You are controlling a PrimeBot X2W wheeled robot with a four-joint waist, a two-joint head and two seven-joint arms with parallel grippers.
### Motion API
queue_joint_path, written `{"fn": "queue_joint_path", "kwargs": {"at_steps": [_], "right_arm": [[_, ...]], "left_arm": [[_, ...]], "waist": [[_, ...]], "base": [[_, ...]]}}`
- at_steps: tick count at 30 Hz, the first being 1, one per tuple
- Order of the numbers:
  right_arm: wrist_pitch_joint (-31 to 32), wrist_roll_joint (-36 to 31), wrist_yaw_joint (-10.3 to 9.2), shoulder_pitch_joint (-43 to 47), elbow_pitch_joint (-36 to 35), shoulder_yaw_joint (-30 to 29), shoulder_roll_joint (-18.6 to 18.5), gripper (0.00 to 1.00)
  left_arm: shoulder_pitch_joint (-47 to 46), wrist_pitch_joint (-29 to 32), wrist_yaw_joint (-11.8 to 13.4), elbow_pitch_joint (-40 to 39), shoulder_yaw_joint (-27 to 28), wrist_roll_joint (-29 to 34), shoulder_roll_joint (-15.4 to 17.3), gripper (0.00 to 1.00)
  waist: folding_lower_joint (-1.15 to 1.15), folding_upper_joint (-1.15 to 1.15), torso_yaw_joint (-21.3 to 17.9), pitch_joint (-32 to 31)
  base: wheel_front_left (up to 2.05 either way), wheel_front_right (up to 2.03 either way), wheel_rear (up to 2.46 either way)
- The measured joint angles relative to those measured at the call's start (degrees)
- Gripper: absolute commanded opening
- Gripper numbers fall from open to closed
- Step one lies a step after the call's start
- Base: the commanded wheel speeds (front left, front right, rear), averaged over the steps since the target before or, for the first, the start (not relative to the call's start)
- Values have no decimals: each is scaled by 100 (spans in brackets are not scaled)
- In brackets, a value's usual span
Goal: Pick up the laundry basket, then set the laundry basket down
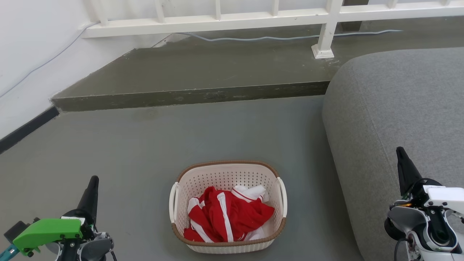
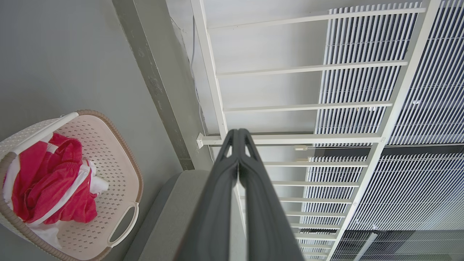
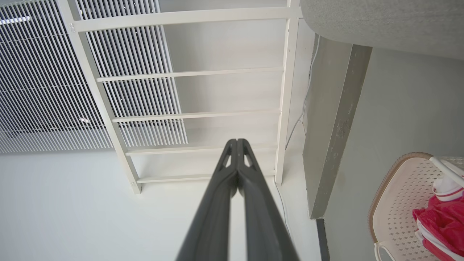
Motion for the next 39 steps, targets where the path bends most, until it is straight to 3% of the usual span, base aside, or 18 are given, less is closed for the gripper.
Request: {"fn": "queue_joint_path", "kwargs": {"at_steps": [39], "right_arm": [[25, 0, 1, -3, 2, -11, 7, 0]], "left_arm": [[0, 1, 0, -1, 7, 0, -1, 0]], "waist": [[0, 0, 0, 0]], "base": [[0, 0, 0]]}}
